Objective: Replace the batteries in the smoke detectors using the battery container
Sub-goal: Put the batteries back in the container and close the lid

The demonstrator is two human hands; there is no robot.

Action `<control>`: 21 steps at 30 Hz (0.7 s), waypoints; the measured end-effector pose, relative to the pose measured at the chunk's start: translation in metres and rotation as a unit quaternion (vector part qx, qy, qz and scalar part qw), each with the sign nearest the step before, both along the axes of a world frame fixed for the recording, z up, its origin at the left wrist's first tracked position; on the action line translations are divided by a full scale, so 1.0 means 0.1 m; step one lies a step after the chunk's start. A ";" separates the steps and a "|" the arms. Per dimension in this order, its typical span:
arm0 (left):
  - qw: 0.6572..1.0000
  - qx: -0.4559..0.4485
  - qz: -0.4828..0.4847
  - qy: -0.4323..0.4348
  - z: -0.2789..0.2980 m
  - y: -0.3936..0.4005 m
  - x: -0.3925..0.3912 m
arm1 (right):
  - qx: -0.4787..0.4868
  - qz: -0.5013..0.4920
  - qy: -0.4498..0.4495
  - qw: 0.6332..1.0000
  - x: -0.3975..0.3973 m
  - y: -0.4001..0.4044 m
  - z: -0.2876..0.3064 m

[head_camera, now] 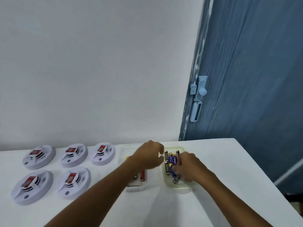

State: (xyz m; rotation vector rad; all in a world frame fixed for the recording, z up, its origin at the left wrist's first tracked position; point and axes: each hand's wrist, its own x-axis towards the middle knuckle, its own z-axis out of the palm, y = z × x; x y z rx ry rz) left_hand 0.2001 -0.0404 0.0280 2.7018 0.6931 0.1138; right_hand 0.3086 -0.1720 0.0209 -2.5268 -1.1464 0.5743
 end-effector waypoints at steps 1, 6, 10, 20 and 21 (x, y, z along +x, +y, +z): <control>0.999 0.013 -0.002 0.044 -0.04 -0.12 0.09 | -0.015 0.001 0.017 1.000 0.01 -0.05 -0.06; 0.988 0.046 0.005 0.149 -0.24 -0.41 0.41 | -0.021 -0.008 0.027 0.999 -0.03 -0.09 -0.28; 0.987 0.053 0.034 0.151 -0.26 -0.45 0.46 | -0.020 -0.024 0.034 0.999 0.01 -0.06 -0.31; 0.984 0.082 0.034 0.151 -0.23 -0.58 0.59 | -0.011 -0.033 0.009 0.999 0.16 -0.14 -0.32; 0.985 0.074 0.038 0.150 -0.23 -0.57 0.59 | -0.010 -0.038 0.010 0.999 0.17 -0.14 -0.32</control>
